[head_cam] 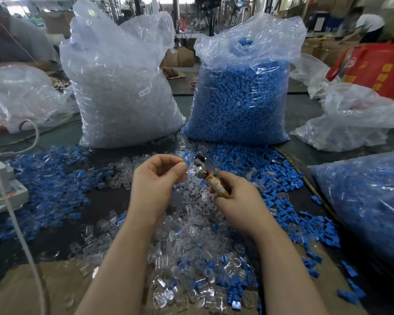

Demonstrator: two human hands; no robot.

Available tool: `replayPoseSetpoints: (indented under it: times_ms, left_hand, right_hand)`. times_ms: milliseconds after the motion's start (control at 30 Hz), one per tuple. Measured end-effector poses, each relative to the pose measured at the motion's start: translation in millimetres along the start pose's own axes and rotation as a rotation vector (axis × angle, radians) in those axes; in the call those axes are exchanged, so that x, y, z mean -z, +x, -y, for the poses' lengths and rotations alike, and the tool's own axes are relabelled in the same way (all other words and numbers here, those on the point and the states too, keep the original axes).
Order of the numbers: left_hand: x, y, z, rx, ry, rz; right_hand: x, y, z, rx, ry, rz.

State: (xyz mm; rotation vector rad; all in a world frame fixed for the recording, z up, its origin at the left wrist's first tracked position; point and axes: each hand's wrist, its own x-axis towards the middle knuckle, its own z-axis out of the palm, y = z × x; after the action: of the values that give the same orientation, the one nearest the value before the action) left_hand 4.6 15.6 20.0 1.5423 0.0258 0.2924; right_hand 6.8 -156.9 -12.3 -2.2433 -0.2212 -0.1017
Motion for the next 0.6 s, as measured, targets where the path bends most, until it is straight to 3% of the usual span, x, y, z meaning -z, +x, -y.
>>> replayPoseSetpoints:
  times_ms: [67, 167, 233, 433, 600]
  left_hand:
    - [19.7, 6.8, 2.7, -0.006, 0.215, -0.116]
    - [59.6, 14.2, 11.3, -0.035, 0.82, -0.356]
    - [80.8, 16.5, 17.5, 0.023, 1.042, -0.464]
    - [108.5, 20.1, 30.9, 0.362, 1.372, -0.561]
    - [100.2, 20.9, 27.6, 0.38, 1.531, -0.521]
  right_hand:
    - [-0.4, 1.4, -2.6, -0.014, -0.021, -0.042]
    - [0.4, 3.8, -7.4, -0.053, -0.027, -0.098]
    - [0.7, 4.7, -8.3, -0.073, -0.024, -0.107]
    - [1.1, 2.4, -8.0, -0.061, -0.018, -0.154]
    - [1.9, 4.2, -9.6, -0.068, -0.047, -0.186]
